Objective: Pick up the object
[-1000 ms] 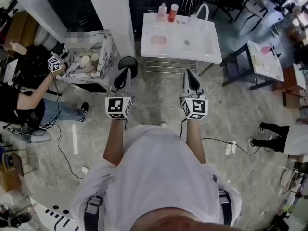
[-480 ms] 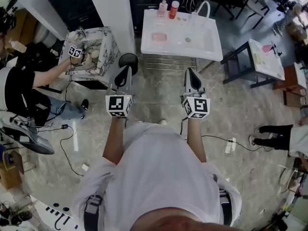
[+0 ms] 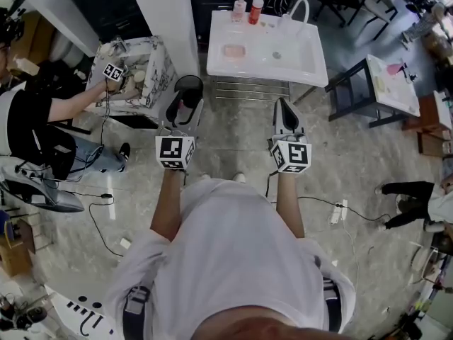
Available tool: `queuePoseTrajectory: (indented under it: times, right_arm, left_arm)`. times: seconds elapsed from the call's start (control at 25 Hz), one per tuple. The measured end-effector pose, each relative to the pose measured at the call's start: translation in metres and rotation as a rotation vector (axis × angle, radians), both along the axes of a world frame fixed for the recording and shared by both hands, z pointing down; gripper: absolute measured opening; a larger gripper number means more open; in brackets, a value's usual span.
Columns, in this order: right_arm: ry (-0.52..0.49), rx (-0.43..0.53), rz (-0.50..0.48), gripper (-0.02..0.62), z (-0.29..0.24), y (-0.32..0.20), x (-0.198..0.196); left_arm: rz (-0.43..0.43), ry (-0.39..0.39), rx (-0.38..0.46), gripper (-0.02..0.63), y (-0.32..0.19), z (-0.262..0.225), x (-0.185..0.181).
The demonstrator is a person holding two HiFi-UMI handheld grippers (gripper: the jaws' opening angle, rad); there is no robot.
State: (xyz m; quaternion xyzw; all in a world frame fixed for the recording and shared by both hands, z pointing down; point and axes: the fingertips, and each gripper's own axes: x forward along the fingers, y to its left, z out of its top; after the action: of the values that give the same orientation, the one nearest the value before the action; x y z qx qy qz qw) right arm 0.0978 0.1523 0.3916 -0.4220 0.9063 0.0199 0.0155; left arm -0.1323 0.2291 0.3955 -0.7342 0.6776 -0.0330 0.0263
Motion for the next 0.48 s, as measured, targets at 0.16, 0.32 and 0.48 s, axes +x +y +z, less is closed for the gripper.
queuePoseTrajectory:
  times: [0.16,0.32,0.48]
  right_arm:
    - [-0.003,0.0,-0.01,0.002,0.0,0.002,0.003]
    - [-0.006,0.001,-0.024,0.002,-0.001,0.005,0.011]
    - [-0.008,0.0,-0.031,0.002,-0.001,0.005,0.022]
  left_arm:
    - [0.008,-0.013,-0.005,0.314,0.0,0.0,0.006]
    - [0.005,-0.019,-0.003,0.363,0.003,0.001,0.015]
    - [0.002,-0.026,-0.008,0.4,0.003,0.002,0.024]
